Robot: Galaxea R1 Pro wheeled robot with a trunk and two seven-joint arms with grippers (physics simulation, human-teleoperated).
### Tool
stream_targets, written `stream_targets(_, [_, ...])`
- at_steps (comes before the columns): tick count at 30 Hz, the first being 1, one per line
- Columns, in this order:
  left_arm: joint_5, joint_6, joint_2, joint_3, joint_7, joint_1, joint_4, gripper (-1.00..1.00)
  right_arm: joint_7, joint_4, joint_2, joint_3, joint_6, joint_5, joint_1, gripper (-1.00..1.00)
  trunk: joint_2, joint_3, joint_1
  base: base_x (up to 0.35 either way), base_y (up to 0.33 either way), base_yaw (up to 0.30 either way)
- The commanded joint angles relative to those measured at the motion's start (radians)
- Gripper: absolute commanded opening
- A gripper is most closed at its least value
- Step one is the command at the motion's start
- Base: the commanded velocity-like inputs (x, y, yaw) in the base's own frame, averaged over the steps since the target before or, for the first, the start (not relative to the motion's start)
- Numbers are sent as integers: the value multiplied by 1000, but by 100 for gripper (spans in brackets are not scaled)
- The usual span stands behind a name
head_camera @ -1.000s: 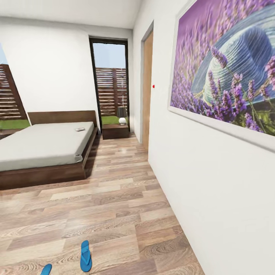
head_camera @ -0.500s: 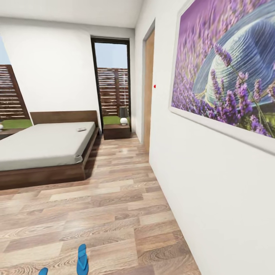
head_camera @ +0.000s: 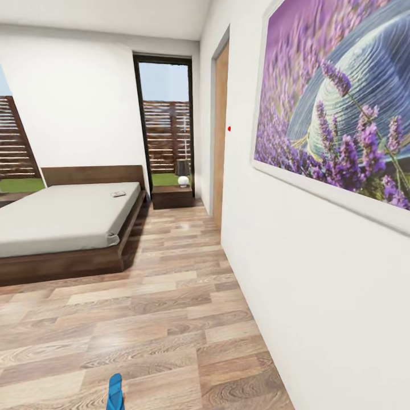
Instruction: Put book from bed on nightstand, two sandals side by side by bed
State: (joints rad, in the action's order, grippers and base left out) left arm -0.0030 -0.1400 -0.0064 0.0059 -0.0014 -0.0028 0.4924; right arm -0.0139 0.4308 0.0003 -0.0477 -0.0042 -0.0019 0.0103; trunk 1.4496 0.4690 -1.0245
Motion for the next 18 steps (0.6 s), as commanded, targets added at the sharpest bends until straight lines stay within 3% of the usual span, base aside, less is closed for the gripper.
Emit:
stream_targets(1, [0,-3,1,1,0,0,0,100,-1,0,1,-3,0,0,0,100,0,1,0,286,-1,0])
stream_targets(10, [0,-3,4,2,0,0,0,100,-1,1,1,-3,0,0,0,100,0,1,0,311,47,11])
stream_targets(18, [0,-3,4,2,0,0,0,100,-1,1,1,-3,0,0,0,100,0,1,0,308,95,230])
